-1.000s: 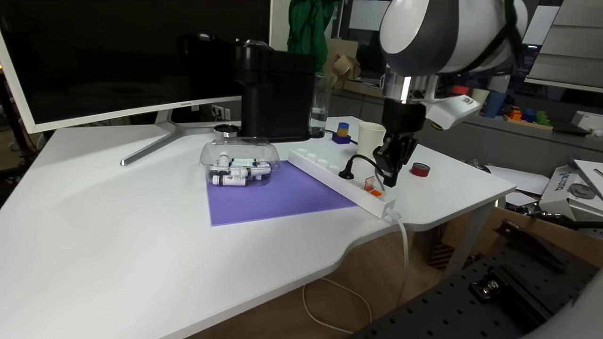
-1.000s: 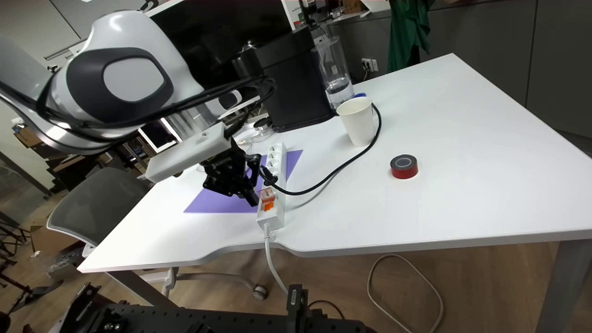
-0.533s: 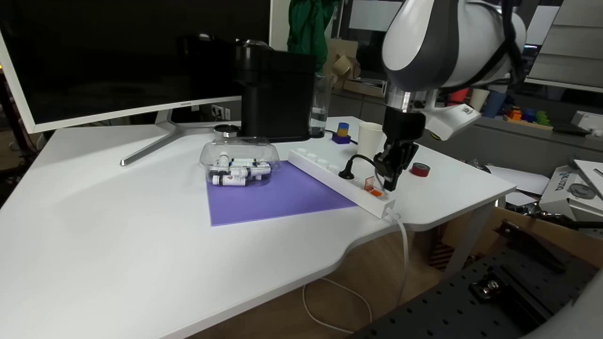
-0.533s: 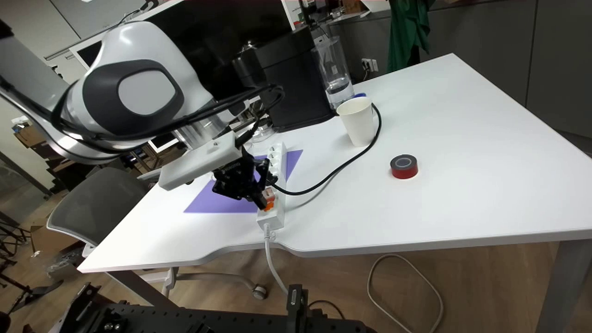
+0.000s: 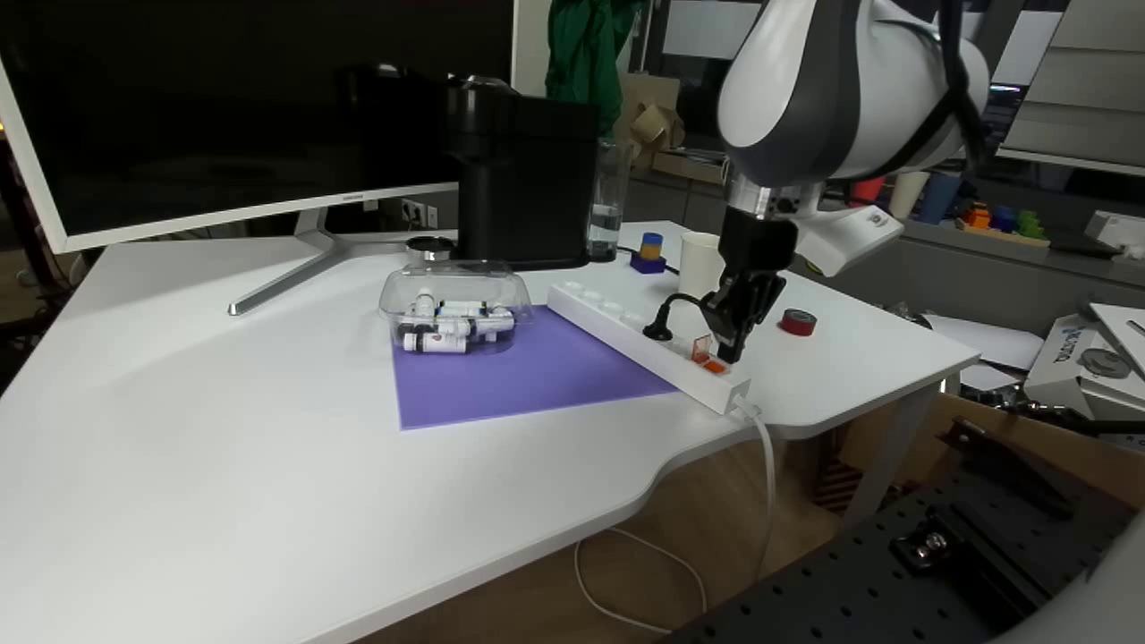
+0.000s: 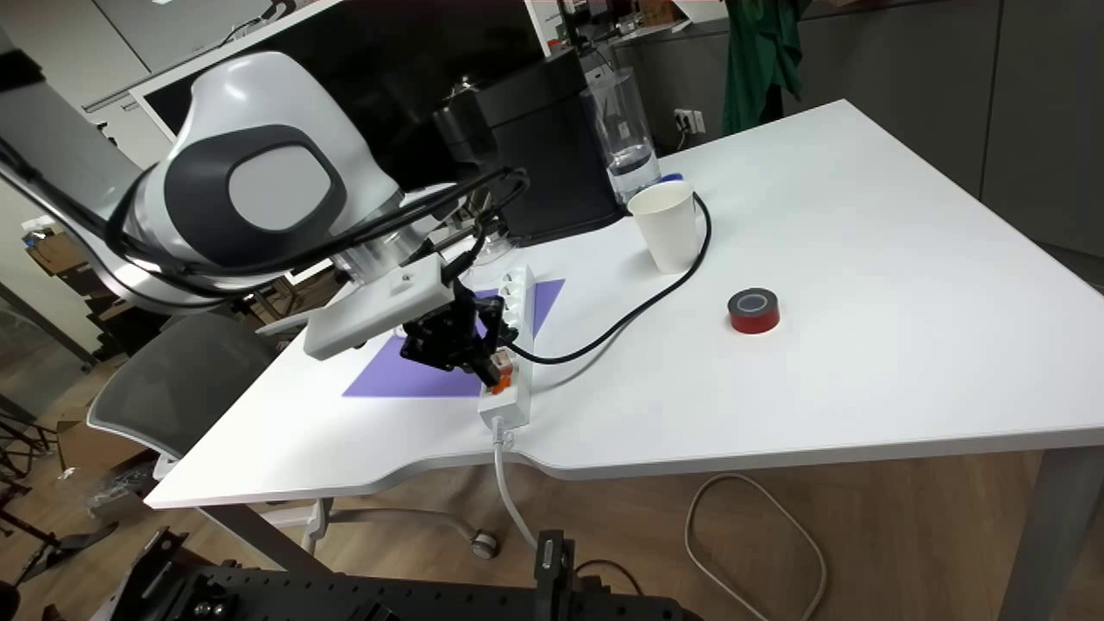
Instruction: Turn on the switch on the adapter
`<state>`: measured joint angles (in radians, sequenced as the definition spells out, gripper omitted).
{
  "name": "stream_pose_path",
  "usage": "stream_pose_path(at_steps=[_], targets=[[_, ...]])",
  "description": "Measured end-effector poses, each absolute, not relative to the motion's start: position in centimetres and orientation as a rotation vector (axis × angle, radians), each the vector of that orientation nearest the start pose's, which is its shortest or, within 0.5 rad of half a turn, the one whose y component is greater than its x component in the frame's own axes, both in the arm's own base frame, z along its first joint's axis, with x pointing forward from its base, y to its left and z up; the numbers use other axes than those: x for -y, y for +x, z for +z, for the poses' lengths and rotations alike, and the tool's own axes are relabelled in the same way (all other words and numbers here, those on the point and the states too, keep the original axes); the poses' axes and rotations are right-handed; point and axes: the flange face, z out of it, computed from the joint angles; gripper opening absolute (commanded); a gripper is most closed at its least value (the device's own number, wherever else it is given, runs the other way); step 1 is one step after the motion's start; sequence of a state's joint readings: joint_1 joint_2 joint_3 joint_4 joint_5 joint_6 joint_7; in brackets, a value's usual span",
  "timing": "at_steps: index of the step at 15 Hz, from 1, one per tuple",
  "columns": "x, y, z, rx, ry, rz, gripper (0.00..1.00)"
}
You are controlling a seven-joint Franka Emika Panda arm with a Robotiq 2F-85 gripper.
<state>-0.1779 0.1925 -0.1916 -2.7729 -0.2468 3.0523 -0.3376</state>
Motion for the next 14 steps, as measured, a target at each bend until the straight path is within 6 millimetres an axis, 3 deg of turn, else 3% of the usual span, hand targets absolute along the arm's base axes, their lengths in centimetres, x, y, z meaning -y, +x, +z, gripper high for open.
stream_pose_path(at_steps=[7,14], targets=[[12.1,37.0,16.1,0.308,-3.209,-0.094,0.0],[13.0,37.6,15.1,0.237,-3.209,-0.073,0.0]])
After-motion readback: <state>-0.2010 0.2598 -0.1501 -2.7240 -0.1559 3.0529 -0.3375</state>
